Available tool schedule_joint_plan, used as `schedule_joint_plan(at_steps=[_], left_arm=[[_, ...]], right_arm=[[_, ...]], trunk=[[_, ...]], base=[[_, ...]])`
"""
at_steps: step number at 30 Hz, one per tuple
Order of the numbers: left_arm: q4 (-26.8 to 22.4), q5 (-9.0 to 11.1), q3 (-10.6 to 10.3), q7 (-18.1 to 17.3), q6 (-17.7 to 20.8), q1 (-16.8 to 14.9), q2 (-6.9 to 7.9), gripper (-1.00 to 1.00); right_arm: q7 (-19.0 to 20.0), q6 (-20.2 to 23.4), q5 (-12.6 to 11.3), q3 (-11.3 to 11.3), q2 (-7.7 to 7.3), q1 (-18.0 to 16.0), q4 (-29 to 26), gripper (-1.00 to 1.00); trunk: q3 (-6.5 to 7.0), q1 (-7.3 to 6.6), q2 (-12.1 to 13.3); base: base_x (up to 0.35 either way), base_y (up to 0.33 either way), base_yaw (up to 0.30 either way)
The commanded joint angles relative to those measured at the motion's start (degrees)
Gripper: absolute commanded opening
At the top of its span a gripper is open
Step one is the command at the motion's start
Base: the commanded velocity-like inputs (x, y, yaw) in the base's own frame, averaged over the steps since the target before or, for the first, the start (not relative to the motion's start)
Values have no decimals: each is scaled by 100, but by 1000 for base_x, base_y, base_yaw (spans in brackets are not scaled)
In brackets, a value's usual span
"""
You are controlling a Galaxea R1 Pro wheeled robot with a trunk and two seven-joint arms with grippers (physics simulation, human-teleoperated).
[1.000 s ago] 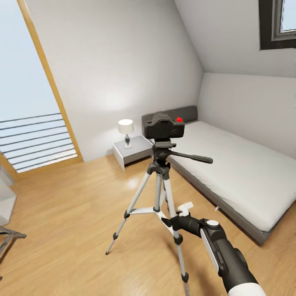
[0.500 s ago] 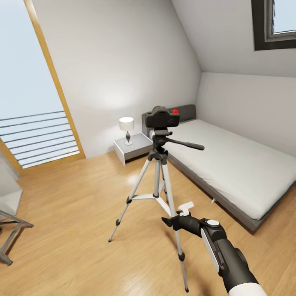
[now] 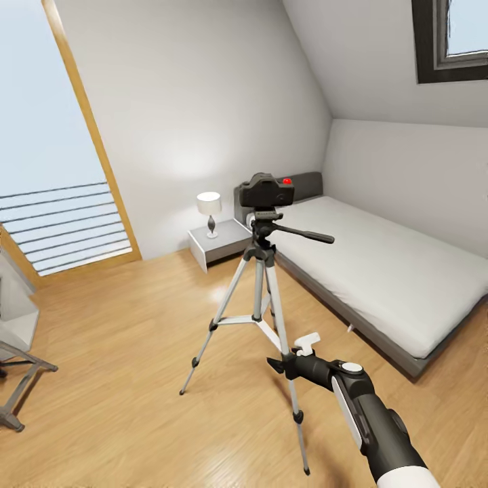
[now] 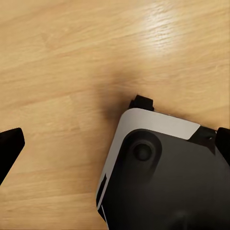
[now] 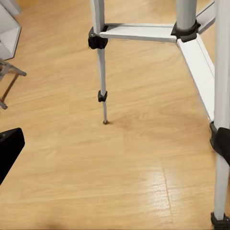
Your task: Attach the digital camera to the camera tripod in the bedroom.
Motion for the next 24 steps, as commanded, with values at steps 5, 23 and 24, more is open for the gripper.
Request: schedule_joint_plan(at_steps=[5,23,24], left_arm=[[-4,46,-48,21,30,-5,-18,100],[-4,54,-40,24,53,-5,-85,100],[-4,55,-41,23,57,-5,-86,100]], right_arm=[[32,25,51,-8,3,-4,-8,100],[25,14,32,-9,3,-4,40,100],[19,12,31,-9,1,-4,51,100]], trunk=[[-12,1,-12],[-12,1,-12],[-12,1,-12]], base=[[-272,0,0],[-330,0,0],[-337,0,0]])
